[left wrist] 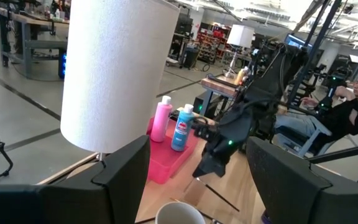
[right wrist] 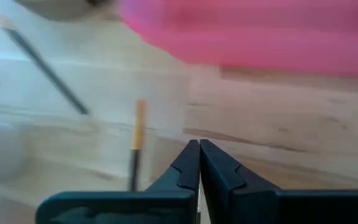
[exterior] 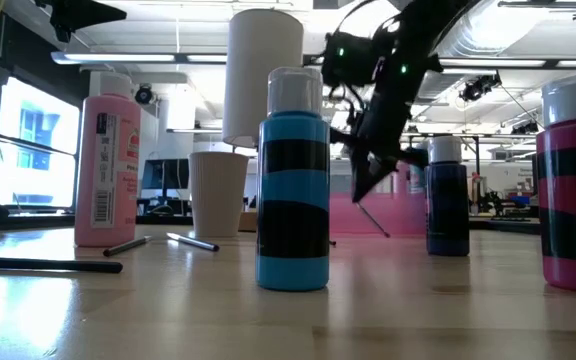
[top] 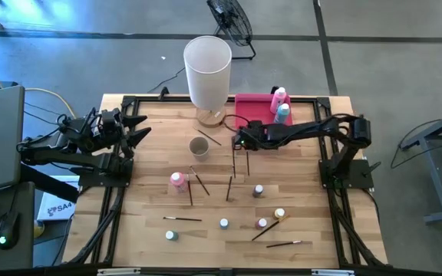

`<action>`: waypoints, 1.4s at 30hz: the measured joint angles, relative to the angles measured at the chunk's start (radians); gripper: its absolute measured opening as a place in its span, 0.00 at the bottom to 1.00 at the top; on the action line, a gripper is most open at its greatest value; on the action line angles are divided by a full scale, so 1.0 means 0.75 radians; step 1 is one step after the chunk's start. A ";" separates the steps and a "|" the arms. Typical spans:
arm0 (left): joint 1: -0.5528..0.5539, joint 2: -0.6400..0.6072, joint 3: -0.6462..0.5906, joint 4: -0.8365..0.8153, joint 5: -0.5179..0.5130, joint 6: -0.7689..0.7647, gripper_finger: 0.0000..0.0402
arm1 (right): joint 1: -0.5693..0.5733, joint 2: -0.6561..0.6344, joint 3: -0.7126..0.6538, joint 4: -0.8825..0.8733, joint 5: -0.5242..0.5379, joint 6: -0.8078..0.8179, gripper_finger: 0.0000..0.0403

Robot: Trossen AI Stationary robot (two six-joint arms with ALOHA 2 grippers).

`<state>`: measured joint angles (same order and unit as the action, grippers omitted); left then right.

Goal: Pick & Place Paint Supplies
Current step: Put the silver eyeshadow brush into the white cup

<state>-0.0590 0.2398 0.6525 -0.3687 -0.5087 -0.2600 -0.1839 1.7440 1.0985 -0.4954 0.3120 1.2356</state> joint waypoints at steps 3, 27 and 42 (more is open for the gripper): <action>0.000 0.000 0.000 0.000 0.000 0.000 0.65 | 0.000 -0.064 0.000 0.032 0.002 -0.055 0.01; 0.000 0.076 0.002 0.052 0.224 -0.085 0.65 | 0.019 -0.399 0.002 1.130 -0.160 -0.685 0.01; 0.000 0.529 0.001 0.430 0.323 -0.085 0.65 | 0.117 -0.399 0.002 1.225 -0.285 -0.993 0.01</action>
<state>-0.0589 0.6362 0.6533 -0.0462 -0.2664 -0.3238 -0.0960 1.4445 1.0996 0.4232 0.0984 0.4906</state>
